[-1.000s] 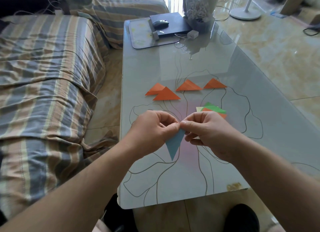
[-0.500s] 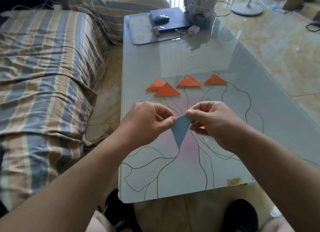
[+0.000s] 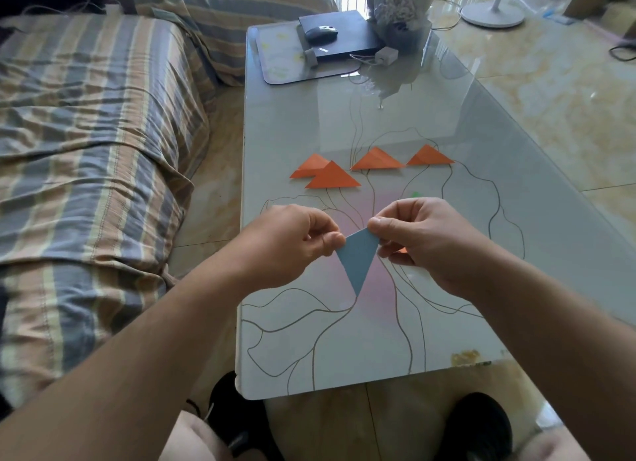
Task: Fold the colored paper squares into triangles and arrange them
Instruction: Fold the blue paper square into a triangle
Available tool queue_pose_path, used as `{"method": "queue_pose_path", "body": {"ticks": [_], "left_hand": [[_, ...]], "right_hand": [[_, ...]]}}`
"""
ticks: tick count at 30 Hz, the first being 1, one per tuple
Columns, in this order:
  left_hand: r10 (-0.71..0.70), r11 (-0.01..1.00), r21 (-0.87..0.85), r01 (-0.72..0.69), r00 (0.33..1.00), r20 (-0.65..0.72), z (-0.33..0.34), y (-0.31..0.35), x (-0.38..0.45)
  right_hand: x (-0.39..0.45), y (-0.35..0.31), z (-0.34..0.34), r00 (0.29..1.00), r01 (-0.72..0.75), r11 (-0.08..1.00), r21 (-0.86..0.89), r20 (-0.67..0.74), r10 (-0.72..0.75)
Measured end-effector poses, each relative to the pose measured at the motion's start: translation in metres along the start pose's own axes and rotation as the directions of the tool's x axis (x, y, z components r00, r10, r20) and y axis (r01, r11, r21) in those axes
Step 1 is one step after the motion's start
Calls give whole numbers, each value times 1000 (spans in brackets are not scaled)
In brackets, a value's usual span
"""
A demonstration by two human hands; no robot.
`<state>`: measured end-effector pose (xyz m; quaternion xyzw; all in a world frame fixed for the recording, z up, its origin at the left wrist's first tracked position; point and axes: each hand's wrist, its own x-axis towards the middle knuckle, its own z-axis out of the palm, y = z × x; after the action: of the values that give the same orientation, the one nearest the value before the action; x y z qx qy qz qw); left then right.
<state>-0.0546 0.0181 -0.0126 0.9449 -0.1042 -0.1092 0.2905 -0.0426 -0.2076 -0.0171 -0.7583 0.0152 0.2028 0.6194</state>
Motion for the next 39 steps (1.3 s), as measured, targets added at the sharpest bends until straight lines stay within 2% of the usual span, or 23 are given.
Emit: {"method": "queue_pose_path", "body": {"ticks": [5, 7, 13, 16, 19, 24, 28, 31, 35, 39], "left_hand": [[9, 984, -179, -15, 999, -31, 6, 4, -3], [27, 979, -198, -40, 997, -67, 9, 8, -2], [-10, 910, -410, -59, 986, -164, 13, 10, 2], [-56, 850, -526, -7, 993, -103, 18, 13, 2], [-64, 796, -605, 22, 997, -47, 23, 15, 2], [-94, 720, -694, -10, 989, -112, 25, 21, 1], [-134, 689, -724, -30, 977, -167, 27, 21, 3], [-176, 635, -772, 18, 977, -122, 27, 23, 3], [-187, 647, -761, 50, 978, -95, 32, 24, 2], [-189, 618, -785, 41, 977, -98, 30, 21, 3]], "right_hand": [[-1, 2, 4, 999, 14, 1000, -18, 40, -13], [-1, 2, 6, 999, 21, 1000, -11, 50, -20], [-1, 2, 2, 1000, 10, 993, 120, 2, -10], [-1, 1, 4, 1000, 16, 985, 169, 2, -16], [-2, 0, 7, 997, 73, 987, 144, 10, -75], [-3, 5, 9, 987, 154, 987, 42, 43, -156], [-2, 8, 10, 989, 143, 989, 44, 26, -144], [-1, 8, 11, 985, 174, 983, 53, -2, -174], [1, 9, 9, 978, 205, 978, 25, -51, -204], [1, 11, 12, 983, 181, 981, 68, -23, -180]]}}
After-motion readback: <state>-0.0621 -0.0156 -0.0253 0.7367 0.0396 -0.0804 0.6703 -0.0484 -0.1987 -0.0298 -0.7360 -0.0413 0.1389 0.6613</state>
